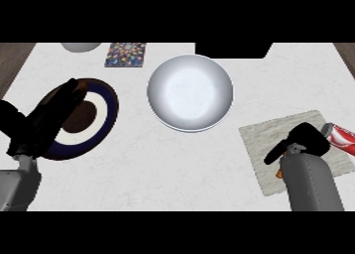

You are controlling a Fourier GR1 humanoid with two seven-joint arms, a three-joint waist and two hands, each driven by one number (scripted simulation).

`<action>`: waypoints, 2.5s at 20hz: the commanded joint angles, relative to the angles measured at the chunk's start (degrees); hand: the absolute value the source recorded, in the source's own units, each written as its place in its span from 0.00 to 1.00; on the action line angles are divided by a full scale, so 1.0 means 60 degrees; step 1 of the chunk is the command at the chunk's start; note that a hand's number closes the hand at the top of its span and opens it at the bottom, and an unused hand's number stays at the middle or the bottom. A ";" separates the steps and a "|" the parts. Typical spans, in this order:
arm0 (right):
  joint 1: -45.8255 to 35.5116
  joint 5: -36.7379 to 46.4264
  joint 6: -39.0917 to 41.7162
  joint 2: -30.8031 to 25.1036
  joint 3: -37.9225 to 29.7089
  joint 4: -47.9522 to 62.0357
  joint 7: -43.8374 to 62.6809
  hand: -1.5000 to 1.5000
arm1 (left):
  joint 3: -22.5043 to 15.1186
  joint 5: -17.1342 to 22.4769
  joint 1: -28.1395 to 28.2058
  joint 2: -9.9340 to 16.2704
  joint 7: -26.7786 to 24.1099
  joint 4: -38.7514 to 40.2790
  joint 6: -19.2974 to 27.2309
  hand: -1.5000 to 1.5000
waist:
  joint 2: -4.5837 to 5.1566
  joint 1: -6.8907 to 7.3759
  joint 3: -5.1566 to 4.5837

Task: Pick the croissant from the placemat and place it in the bowl

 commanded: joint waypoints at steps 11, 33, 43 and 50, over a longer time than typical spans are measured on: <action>0.0211 0.0203 -0.1035 -0.0629 0.0770 0.0473 -0.0469 1.00 | 0.0337 -0.0902 -0.0448 -0.0736 -0.0164 0.0666 -0.0158 0.50 | 0.0026 -0.0036 0.0014; 0.0171 -0.3504 0.1724 -0.5299 0.2023 -0.1188 -1.3132 1.00 | 0.0591 -0.0922 0.0047 -0.0827 0.0045 0.0039 -0.0396 0.50 | 0.0000 -0.0111 0.0016; 0.0369 -0.5252 0.4566 -0.6531 0.0237 -0.5171 -1.2414 1.00 | 0.0933 -0.0754 0.0286 -0.0574 0.0667 -0.0711 -0.0567 0.50 | -0.0044 -0.0121 0.0008; -0.1259 -0.6123 0.5835 -0.5817 -0.0049 -0.5961 -1.0654 1.00 | 0.1199 -0.0756 0.0026 -0.0556 -0.0069 0.0195 -0.1071 0.50 | 0.0011 0.0010 0.0007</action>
